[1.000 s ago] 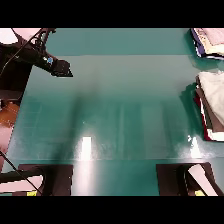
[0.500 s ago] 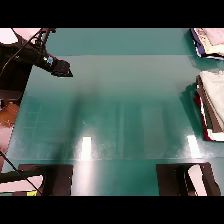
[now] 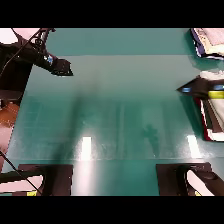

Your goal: Fold the shirts.

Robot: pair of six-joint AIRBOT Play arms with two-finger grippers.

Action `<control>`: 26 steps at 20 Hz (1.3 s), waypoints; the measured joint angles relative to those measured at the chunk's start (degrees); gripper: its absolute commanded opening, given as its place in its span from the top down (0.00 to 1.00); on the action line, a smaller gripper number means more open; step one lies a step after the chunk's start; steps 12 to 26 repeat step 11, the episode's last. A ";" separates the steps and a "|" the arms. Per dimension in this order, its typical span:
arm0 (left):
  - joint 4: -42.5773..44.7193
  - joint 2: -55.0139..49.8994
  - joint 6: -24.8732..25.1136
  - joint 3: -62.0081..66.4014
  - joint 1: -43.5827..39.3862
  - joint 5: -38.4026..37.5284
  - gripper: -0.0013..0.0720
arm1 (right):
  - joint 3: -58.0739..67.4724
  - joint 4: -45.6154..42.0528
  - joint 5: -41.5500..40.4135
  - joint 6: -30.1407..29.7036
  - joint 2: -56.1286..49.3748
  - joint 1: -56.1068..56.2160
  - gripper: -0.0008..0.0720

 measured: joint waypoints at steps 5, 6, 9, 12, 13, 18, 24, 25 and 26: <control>-0.02 0.00 -0.07 0.00 0.02 1.14 0.95 | 0.17 1.25 -4.57 0.07 -7.96 17.75 0.96; 0.00 0.00 -0.07 0.00 0.02 1.18 0.95 | 0.17 1.36 -5.16 0.07 -9.22 19.93 0.96; 0.00 0.00 -0.11 0.00 0.02 1.40 0.95 | 0.17 1.49 -6.01 0.07 -11.56 23.50 0.96; 0.00 0.00 -0.11 0.00 0.02 1.49 0.95 | 0.22 1.55 -6.36 0.09 -12.20 24.57 0.96; 0.00 0.00 -0.11 0.00 0.02 1.49 0.95 | 0.22 1.55 -6.36 0.09 -12.20 24.57 0.96; 0.00 0.00 -0.11 0.00 0.02 1.49 0.95 | 0.22 1.55 -6.36 0.09 -12.20 24.57 0.96; 0.00 0.00 -0.11 0.00 0.02 1.49 0.95 | 0.22 1.55 -6.36 0.09 -12.20 24.57 0.96; 0.00 0.00 -0.11 0.00 0.02 1.49 0.95 | 0.22 1.55 -6.36 0.09 -12.20 24.57 0.96; 0.00 0.00 -0.11 0.00 0.02 1.49 0.95 | 0.22 1.55 -6.36 0.09 -12.20 24.57 0.96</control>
